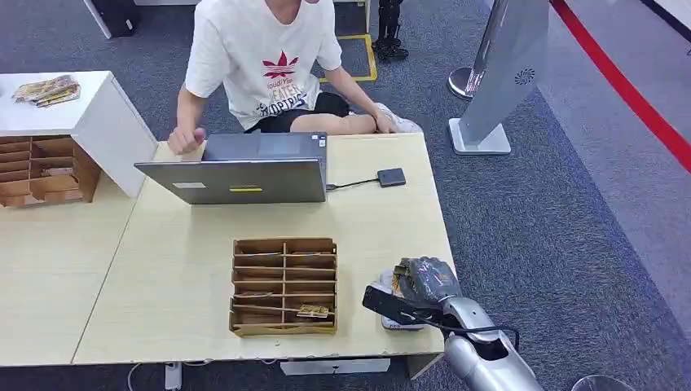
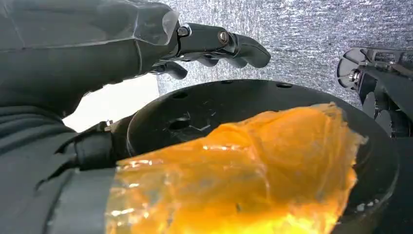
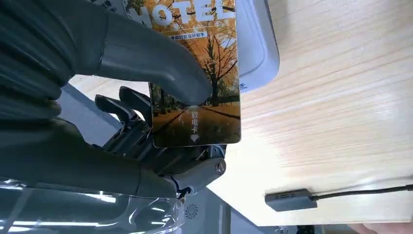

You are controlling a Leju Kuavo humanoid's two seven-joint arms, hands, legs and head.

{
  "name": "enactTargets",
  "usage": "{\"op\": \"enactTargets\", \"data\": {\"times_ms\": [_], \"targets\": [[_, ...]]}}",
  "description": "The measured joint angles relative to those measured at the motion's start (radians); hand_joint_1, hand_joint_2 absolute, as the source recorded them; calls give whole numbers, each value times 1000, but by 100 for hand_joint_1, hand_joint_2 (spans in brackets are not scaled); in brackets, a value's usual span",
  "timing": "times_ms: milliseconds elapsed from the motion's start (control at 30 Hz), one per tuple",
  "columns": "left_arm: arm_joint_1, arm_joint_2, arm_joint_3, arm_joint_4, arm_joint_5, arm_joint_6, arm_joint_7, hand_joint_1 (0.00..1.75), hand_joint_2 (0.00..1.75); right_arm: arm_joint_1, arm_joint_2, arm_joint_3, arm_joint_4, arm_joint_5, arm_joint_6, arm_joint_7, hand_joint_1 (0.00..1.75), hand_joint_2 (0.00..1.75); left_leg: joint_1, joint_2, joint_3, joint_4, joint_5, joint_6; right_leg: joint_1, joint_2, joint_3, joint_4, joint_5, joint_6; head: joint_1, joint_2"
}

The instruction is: Pass the card to the sensor for recognition and then transmit it.

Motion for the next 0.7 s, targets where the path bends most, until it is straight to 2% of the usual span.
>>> {"op": "enactTargets", "data": {"times_ms": [700], "targets": [[0, 0, 15, 0, -8, -3, -8, 0, 0, -16, 0, 17, 10, -14, 14, -1, 175, 175, 0, 0, 0, 0, 0, 0, 0, 0, 0, 0, 0, 0, 0, 0]]}}
